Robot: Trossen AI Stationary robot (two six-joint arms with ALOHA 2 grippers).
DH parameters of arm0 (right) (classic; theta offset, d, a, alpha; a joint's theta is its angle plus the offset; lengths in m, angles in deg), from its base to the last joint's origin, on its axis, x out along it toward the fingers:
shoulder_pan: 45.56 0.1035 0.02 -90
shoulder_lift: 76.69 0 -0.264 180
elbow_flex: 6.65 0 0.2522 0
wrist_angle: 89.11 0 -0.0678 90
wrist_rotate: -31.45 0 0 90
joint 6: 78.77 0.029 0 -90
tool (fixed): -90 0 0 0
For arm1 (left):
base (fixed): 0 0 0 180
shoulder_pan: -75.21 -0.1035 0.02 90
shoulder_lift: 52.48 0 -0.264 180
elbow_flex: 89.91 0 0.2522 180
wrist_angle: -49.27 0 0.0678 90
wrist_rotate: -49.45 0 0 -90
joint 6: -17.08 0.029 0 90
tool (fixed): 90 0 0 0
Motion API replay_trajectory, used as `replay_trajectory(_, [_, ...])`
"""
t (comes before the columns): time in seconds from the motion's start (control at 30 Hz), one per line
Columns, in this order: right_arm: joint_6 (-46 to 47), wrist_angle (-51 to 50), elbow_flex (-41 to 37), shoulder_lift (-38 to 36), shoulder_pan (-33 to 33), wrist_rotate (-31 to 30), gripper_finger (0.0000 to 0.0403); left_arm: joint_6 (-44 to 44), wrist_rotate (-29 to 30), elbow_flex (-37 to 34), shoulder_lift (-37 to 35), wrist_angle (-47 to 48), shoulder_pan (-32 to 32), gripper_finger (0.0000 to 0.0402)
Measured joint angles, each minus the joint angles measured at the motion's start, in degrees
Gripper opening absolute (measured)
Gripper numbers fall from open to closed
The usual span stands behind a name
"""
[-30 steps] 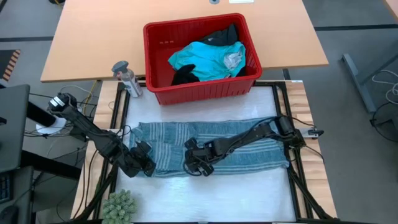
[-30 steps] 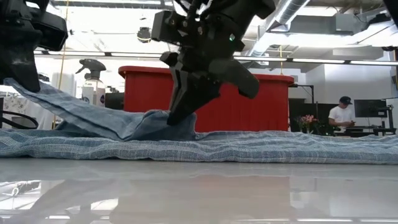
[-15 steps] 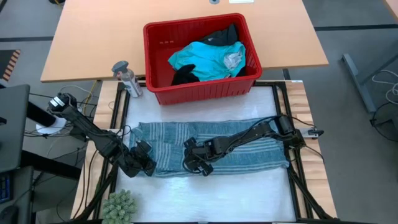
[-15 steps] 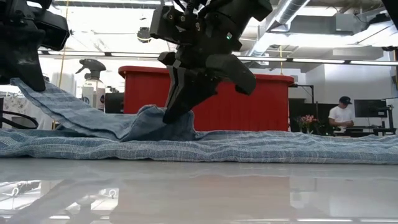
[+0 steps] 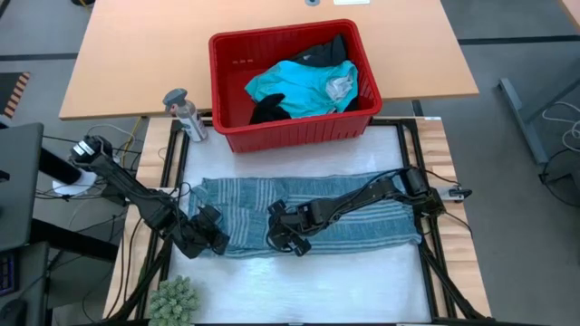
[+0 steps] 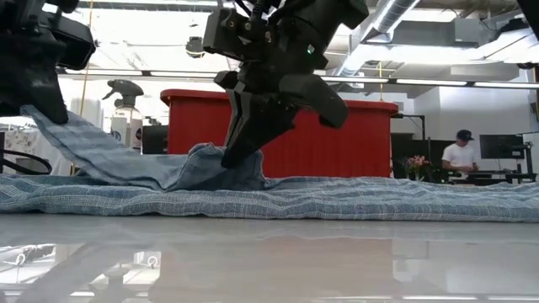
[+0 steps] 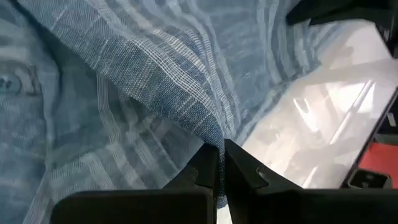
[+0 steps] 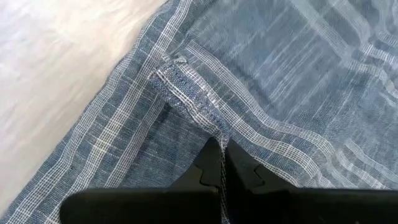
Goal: Fold Laundry from Bin
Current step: Fold the patterned blue shirt
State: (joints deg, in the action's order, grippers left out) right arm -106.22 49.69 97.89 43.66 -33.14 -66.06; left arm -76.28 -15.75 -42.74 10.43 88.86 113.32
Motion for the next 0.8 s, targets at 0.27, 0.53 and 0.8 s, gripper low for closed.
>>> replay_trajectory(0.27, [0.02, -0.57, 0.00, 0.00, -0.04, -0.01, 0.0025, 0.86, -2.60, 0.01, 7.67, -6.60, 0.00, 0.0000])
replay_trajectory(0.53, [0.48, -0.76, 0.00, 0.00, -0.24, 0.01, 0.0025, 0.25, -5.02, 0.02, 9.50, -4.79, 0.10, 0.0000])
replay_trajectory(0.8, [0.50, -0.91, 0.00, 0.00, -0.24, 0.46, 0.0025, 0.63, -7.81, 0.02, 9.38, -2.75, -0.03, 0.0000])
